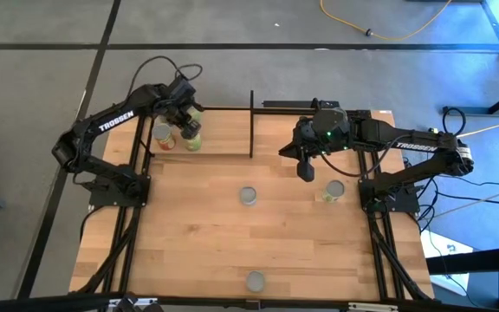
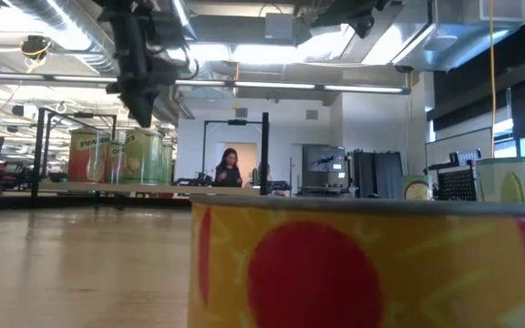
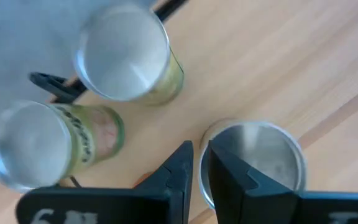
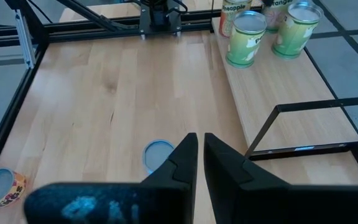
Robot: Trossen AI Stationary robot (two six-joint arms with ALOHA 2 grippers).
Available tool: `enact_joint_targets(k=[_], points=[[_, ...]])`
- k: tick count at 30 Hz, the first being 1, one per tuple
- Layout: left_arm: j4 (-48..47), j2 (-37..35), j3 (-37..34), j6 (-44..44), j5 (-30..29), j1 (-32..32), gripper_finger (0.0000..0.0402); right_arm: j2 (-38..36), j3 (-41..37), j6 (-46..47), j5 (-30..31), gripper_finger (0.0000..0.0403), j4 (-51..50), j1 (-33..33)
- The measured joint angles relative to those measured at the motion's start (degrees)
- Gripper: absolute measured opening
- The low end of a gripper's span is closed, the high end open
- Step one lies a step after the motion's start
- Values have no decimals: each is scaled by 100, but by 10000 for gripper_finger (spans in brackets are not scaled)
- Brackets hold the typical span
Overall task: Pick and place cans onto a shelf
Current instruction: Put the canned mixed vegetables on the shelf
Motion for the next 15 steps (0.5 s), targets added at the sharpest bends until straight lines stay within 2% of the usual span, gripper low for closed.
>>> enact_joint_targets(k=[3,6,10,15], points=[[-236,-2,449,14,-22,-53,41,0,3,-135,0,32,-10,1],[-549,-2,983,11,10,-236,41,0,193,-187,51,32,-442,2],[-745,-9,1689,5,442,-723,41,0,739,120,713,32,-1542,0],[-692,-15,2277,19,1076,-1582,41,-6,1512,1157,1394,32,-3042,-11]])
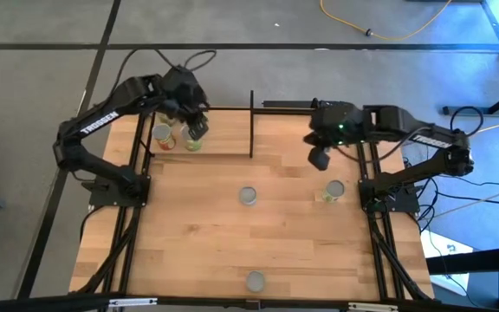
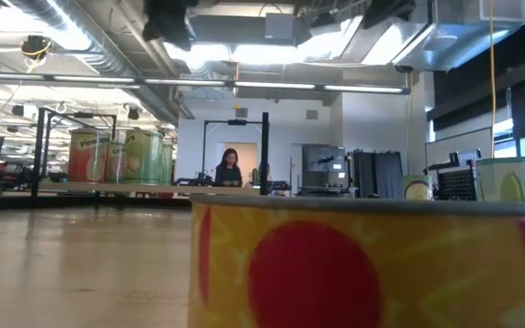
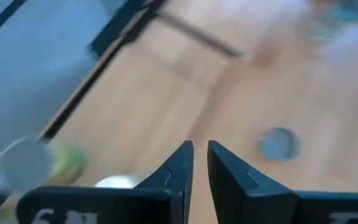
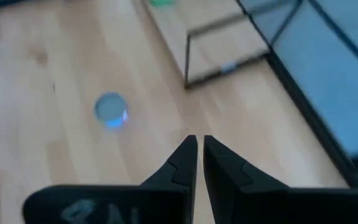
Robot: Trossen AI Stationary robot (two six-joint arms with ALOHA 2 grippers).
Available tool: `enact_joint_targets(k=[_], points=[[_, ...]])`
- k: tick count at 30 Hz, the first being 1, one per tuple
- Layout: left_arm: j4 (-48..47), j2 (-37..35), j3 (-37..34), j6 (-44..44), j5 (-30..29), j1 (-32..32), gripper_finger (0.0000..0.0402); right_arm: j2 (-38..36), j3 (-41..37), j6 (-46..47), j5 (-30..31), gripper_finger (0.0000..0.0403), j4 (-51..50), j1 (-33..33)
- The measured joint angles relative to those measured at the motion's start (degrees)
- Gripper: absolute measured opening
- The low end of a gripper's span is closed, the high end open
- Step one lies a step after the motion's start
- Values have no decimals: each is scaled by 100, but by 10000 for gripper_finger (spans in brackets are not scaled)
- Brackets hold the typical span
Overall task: Pick and place cans onto a shelf
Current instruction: Put the canned mixed vegetables on the shelf
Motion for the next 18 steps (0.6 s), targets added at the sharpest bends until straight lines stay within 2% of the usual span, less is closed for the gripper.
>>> enact_joint_targets(k=[2,8,12,15,18], points=[[2,0,110,167,187,-346,41,-11,204,86,-183,32,-588,0],[-78,2,137,733,932,-1274,41,-7,388,76,-1309,32,-1761,9],[-97,2,137,898,996,-1759,41,-3,387,276,-1661,32,-2269,9],[-100,2,137,892,977,-1948,41,-2,386,872,-1957,32,-2504,9],[-205,2,137,850,974,-2007,41,22,308,2036,-1929,32,-2531,9]])
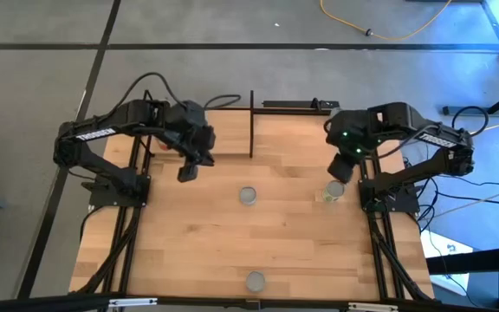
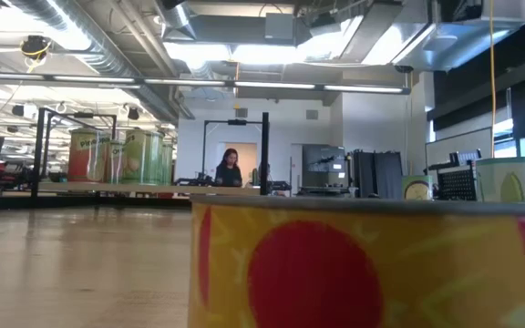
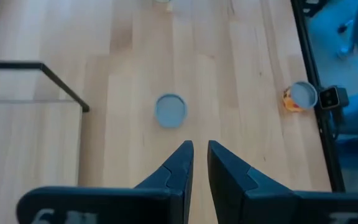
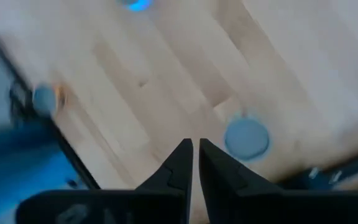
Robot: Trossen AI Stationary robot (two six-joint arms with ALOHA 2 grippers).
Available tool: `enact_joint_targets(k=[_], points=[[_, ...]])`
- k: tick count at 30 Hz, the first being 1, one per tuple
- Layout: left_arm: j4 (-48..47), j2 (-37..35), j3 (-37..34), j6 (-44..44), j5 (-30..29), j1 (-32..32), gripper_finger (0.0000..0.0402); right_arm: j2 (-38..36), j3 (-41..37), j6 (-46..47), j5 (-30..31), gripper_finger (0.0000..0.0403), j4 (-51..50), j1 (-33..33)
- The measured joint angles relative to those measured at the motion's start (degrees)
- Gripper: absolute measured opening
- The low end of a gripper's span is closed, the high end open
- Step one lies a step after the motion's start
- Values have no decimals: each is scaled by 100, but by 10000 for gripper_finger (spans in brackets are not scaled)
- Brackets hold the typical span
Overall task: Pick and place cans onto a shelf
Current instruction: Put the canned mixed vegetables on the shelf
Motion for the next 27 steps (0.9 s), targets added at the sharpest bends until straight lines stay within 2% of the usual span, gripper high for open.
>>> enact_joint_targets(k=[4,7,14,18,22,27], points=[[-164,0,0,-44,-18,-2,41,21,-345,1300,30,32,67,-2],[-160,0,0,-46,-97,-4,41,24,-827,1656,-13,32,228,-2],[-156,0,0,-111,-230,-4,41,32,-2130,1470,-690,32,695,156],[-154,0,0,-116,-394,-4,41,32,-2606,1242,-442,26,1058,335],[-148,0,0,-208,-521,-3,41,27,-2753,1038,-355,6,1368,444],[-146,0,0,-308,-522,-2,41,27,-2909,903,-419,27,1579,455]])
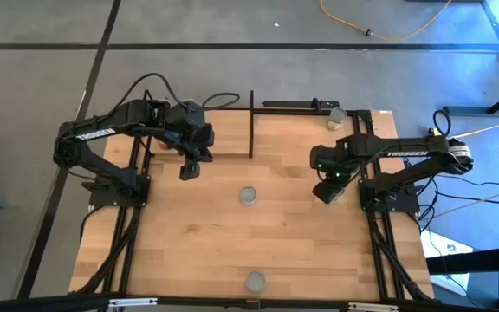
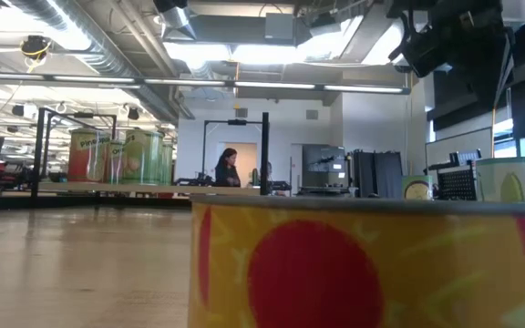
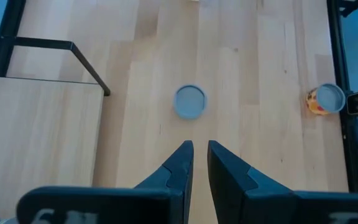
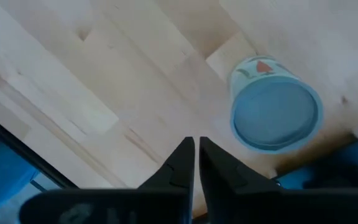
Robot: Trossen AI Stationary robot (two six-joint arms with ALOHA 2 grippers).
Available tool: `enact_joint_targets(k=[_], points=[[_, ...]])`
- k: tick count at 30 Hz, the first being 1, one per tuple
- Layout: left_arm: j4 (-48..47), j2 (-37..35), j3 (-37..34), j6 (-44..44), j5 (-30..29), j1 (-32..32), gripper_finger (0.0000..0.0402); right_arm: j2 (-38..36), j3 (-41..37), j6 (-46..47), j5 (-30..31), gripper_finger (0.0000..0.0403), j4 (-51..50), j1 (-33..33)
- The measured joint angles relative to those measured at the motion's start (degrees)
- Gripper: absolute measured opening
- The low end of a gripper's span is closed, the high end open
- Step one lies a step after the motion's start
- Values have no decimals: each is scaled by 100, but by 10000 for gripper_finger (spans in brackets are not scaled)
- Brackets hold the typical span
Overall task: Pick and place cans onto a shelf
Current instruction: Put the canned mixed vegetables on the shelf
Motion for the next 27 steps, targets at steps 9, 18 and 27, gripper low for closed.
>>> enact_joint_targets(k=[9,18,27], points=[[1,0,0,-156,-4,0,41,0,-52,11,0,37,0,0],[2,0,0,-164,-2,0,41,0,-52,11,0,26,100,13],[3,0,0,-163,-2,0,41,0,-52,2,43,22,105,16]])
